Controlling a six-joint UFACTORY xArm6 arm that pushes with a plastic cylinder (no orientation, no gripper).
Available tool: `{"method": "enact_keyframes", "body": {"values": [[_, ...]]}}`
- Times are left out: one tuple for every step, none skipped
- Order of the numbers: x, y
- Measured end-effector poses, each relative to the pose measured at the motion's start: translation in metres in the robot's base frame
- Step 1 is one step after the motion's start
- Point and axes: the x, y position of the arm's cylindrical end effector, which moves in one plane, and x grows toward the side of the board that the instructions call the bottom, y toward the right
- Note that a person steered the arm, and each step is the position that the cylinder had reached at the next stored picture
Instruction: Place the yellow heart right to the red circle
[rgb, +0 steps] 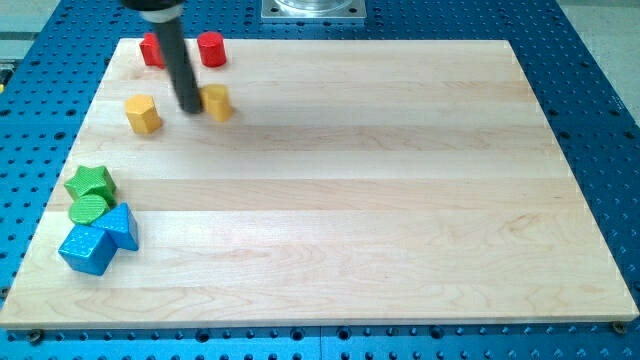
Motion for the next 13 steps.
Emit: {"method": "enact_keyframes", "body": {"values": [[0.024, -0.008], [0.050, 0.030], [-0.005, 0.046], [-0.025, 0.051], [-0.060, 0.040], [-0.070, 0.050], [-0.079, 0.050], [-0.083, 0.061], [-0.053, 0.062], [0.063, 0.029], [0.121, -0.087], [0.094, -0.130], [0.055, -0.130]]}}
